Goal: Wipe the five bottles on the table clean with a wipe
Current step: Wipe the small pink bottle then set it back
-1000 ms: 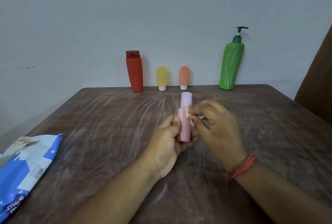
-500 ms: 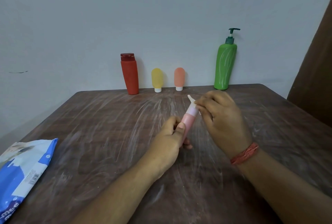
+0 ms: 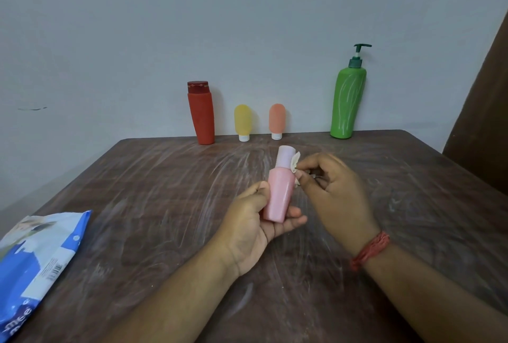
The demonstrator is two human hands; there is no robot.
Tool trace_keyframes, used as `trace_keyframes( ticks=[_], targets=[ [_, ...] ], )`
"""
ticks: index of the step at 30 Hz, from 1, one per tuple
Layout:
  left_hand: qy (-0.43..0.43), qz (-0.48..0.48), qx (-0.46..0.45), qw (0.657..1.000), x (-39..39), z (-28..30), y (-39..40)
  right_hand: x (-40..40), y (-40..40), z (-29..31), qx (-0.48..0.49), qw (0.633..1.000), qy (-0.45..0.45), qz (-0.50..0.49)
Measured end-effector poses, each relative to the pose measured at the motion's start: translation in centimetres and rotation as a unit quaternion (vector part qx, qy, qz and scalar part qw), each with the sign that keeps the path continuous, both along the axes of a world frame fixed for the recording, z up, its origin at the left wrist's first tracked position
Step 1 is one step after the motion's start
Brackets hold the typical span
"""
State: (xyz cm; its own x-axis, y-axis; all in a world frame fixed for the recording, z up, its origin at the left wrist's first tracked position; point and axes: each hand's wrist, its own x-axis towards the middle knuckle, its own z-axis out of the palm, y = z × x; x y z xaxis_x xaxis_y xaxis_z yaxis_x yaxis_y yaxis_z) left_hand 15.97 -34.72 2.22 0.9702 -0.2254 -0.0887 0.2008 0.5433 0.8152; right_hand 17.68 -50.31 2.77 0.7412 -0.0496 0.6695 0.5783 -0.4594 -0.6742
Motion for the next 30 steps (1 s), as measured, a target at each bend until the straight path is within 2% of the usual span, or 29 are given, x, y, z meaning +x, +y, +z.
trace_keyframes(
  ticks=[3, 7, 11, 13, 16, 20, 24, 26, 30],
  targets=[
    [0.005, 0.013, -0.027, 1.000, 0.1, 0.2, 0.2, 0.2, 0.6, -0.6, 0.081, 0.991, 0.079, 0.068],
    [0.023, 0.021, -0.069, 0.997, 0.3, 0.2, 0.3, 0.1, 0.8, -0.8, 0.096, 0.987, 0.087, 0.092],
    [0.026, 0.047, -0.071, 0.996, 0.5, 0.2, 0.0, 0.3, 0.7, -0.7, 0.075, 0.993, 0.075, 0.052],
    [0.011, 0.057, -0.032, 0.998, 0.5, 0.0, -0.1, 0.4, 0.6, -0.7, 0.081, 0.992, 0.080, 0.046],
    [-0.026, 0.086, 0.090, 0.992, 0.6, -0.4, 0.1, 0.3, 0.5, -0.8, 0.087, 0.992, 0.081, 0.041],
    [-0.071, 0.079, 0.160, 0.981, 0.2, -0.5, 0.0, 0.4, 0.5, -0.6, 0.079, 0.994, 0.066, 0.022],
    [-0.142, 0.080, 0.313, 0.936, 0.3, -1.2, 0.3, 0.0, 0.4, -0.4, 0.067, 0.996, 0.055, 0.025],
    [-0.160, 0.102, 0.343, 0.920, 0.6, -1.4, 0.4, -0.4, 0.7, -0.4, 0.031, 0.998, 0.037, 0.041],
    [-0.169, 0.095, 0.340, 0.920, 1.0, -1.4, 0.8, -0.8, 1.5, -0.3, -0.065, 0.997, -0.032, -0.004]
  ],
)
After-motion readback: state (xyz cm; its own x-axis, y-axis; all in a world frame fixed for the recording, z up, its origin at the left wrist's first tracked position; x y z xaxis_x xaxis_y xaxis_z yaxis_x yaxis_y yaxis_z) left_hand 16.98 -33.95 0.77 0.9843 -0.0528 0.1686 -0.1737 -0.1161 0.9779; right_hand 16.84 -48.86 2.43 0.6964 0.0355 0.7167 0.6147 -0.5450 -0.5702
